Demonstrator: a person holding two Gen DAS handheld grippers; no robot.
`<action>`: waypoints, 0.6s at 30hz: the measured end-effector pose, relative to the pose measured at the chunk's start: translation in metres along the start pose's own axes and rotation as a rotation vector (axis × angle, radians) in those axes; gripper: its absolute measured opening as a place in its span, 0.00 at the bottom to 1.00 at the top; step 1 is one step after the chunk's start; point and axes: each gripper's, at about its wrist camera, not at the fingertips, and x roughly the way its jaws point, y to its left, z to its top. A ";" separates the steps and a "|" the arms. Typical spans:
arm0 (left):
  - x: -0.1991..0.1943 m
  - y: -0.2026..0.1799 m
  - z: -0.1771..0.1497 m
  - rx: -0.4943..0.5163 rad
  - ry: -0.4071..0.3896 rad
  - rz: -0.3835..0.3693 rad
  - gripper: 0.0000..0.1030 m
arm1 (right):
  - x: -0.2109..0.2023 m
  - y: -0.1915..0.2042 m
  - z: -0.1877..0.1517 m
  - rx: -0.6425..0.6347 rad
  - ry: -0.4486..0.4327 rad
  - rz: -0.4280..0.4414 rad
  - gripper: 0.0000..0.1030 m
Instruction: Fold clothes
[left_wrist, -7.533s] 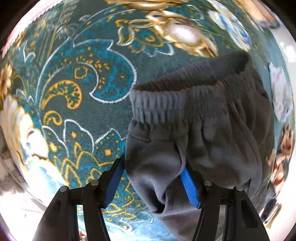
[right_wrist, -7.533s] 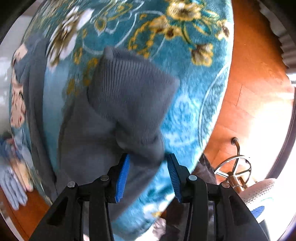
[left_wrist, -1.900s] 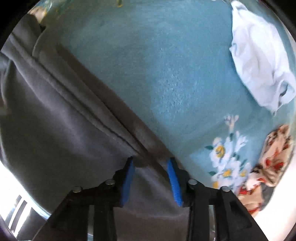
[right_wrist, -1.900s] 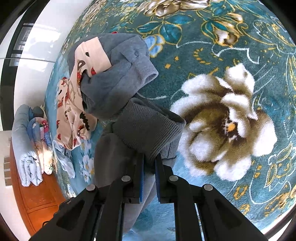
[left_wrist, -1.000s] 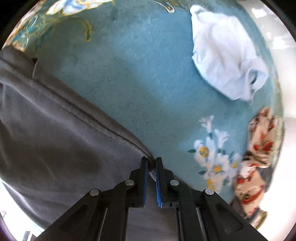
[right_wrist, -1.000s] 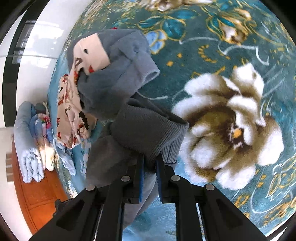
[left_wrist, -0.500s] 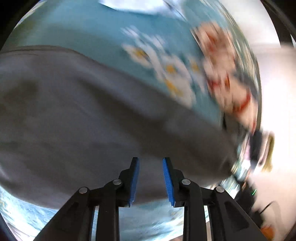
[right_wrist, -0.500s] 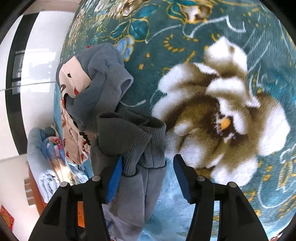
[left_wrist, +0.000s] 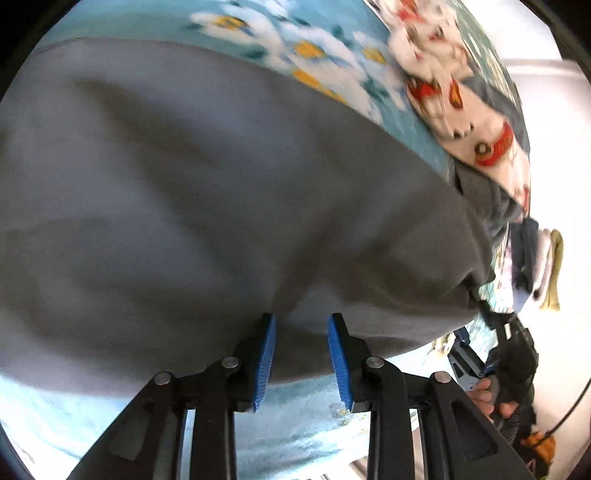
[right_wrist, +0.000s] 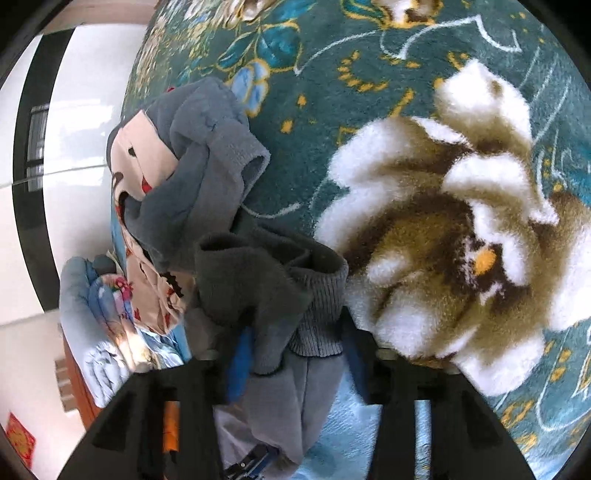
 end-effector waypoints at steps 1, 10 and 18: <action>-0.008 0.005 -0.002 -0.013 -0.010 0.000 0.32 | -0.001 0.004 -0.001 -0.007 -0.003 -0.010 0.29; -0.083 0.089 -0.031 -0.177 -0.160 0.000 0.34 | -0.039 0.100 -0.040 -0.348 -0.080 -0.129 0.19; -0.131 0.177 -0.056 -0.363 -0.269 -0.050 0.37 | -0.027 0.244 -0.181 -1.082 -0.130 -0.309 0.19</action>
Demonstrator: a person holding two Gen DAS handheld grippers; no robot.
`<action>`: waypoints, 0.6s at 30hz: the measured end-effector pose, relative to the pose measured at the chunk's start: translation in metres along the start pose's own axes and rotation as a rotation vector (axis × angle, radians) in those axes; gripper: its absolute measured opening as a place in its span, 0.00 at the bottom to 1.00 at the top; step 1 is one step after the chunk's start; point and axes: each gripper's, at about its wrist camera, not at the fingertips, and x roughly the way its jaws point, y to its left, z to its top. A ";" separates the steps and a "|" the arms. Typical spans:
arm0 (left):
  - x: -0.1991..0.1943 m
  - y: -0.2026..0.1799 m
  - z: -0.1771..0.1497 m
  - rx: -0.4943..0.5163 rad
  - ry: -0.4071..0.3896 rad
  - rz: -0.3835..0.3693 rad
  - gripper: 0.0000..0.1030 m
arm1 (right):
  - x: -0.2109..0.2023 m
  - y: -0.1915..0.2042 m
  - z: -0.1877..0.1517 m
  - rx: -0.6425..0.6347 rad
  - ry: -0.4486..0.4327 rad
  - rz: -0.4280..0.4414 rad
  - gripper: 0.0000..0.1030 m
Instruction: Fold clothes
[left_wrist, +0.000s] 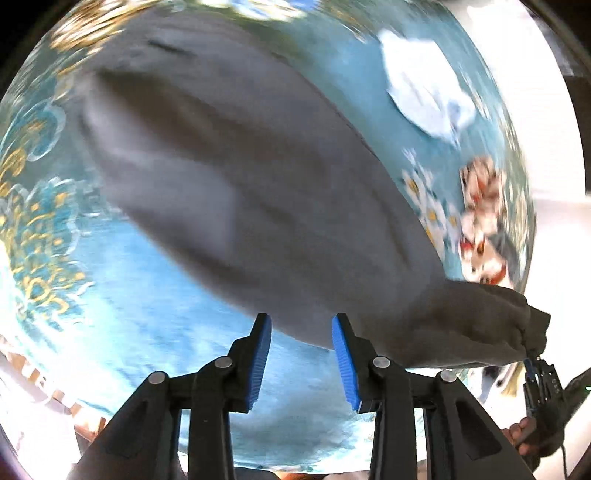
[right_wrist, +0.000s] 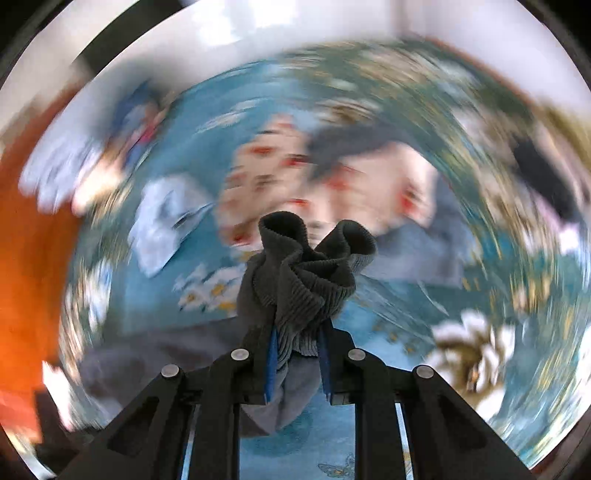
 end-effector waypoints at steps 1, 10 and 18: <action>-0.004 0.010 0.002 -0.015 -0.005 -0.009 0.37 | -0.001 0.023 -0.003 -0.065 -0.002 -0.004 0.19; -0.042 0.081 0.023 -0.047 -0.034 -0.087 0.40 | 0.056 0.198 -0.071 -0.379 0.064 -0.063 0.19; -0.043 0.114 0.036 -0.074 -0.018 -0.119 0.46 | 0.111 0.254 -0.125 -0.487 0.194 -0.103 0.27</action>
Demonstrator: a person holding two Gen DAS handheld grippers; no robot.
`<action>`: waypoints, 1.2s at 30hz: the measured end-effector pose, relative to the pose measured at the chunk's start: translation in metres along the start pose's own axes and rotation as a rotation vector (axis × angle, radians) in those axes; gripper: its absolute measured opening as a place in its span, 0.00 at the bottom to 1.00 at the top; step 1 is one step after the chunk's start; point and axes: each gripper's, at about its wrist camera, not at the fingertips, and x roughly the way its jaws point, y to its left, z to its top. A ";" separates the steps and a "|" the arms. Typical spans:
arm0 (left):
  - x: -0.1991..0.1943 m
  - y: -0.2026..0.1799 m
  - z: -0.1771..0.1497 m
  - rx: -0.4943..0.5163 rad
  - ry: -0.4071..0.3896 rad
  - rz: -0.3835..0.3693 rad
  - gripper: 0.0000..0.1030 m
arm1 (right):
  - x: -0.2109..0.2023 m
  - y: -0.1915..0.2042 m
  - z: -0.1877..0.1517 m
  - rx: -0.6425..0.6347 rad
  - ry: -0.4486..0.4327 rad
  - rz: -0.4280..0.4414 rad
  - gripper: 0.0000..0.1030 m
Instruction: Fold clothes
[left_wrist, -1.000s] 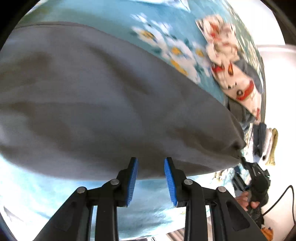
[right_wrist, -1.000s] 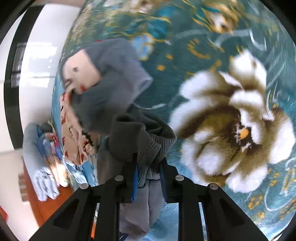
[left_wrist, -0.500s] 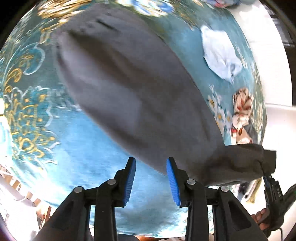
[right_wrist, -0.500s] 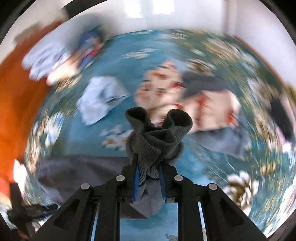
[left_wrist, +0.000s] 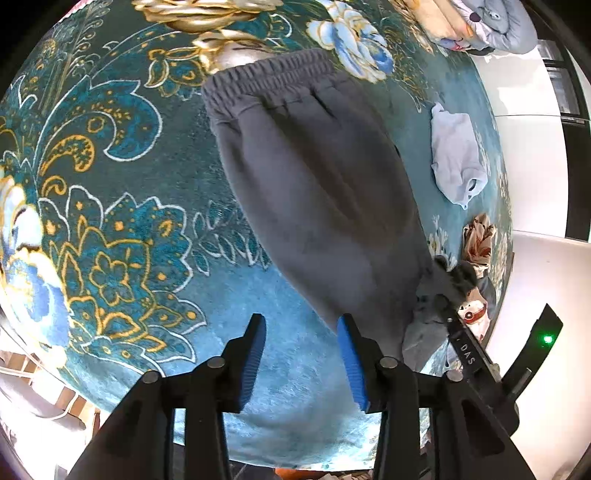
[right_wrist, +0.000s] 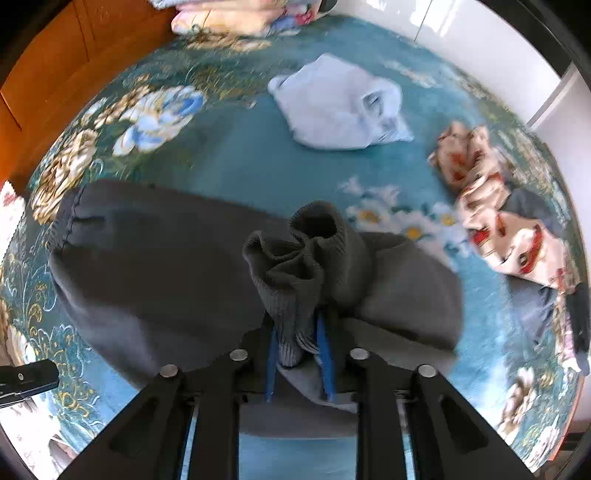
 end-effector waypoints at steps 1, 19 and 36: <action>0.001 0.001 0.001 0.004 0.006 -0.002 0.47 | 0.001 0.003 -0.001 0.002 0.010 0.024 0.27; 0.083 -0.095 0.025 0.133 0.069 -0.208 0.67 | 0.022 -0.115 0.013 0.435 0.068 0.233 0.28; 0.154 -0.115 0.019 0.099 0.080 -0.156 0.23 | 0.043 -0.113 -0.008 0.307 0.150 0.336 0.28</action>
